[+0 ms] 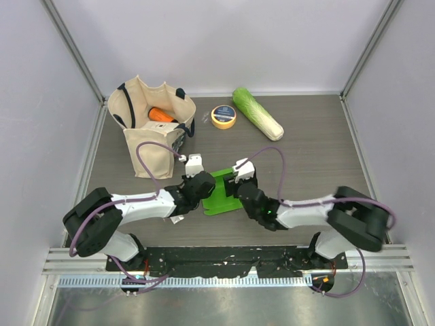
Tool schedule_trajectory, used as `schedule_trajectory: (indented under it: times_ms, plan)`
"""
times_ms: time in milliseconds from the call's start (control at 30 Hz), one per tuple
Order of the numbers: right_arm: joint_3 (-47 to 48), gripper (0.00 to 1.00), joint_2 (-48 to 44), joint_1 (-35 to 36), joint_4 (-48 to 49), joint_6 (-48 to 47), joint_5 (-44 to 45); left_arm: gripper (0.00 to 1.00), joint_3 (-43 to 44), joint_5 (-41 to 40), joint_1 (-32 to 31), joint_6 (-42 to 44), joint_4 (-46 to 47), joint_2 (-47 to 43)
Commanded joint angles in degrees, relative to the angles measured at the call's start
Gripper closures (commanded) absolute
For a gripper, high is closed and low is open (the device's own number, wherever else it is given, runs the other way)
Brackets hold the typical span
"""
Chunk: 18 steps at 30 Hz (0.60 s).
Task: Fold the paper box
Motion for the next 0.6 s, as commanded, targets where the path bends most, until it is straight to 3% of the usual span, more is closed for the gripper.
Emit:
schedule_trajectory:
  times_ms: [0, 100, 233, 267, 367, 567]
  plan:
    - [-2.95, 0.32, -17.23, -2.20, -24.36, 11.05, -13.38, 1.00, 1.88, 0.16, -0.21, -0.57, -1.66, -1.42]
    - [-5.06, 0.31, -26.21, -6.49, -31.25, 15.45, -23.74, 1.00, 2.49, 0.51, -0.12, -0.30, -2.27, -1.33]
    - [-5.50, 0.31, -30.29, -14.77, -36.36, 21.44, -39.49, 0.95, 3.28, 0.68, -0.03, -0.04, -3.16, -1.42]
    - [-5.42, 0.32, -30.21, -15.92, -36.54, 21.97, -45.34, 0.88, 3.29, 0.60, -0.03, 0.05, -3.24, -1.68]
    - [-4.80, 0.35, -27.58, -19.00, -35.85, 24.61, -51.61, 0.73, 3.11, 0.77, 0.06, 0.67, -3.68, -2.91]
    - [-5.50, 0.40, -19.07, -24.10, -30.07, 27.24, -58.83, 0.44, 2.93, 2.96, -0.03, 2.24, -6.14, -7.30]
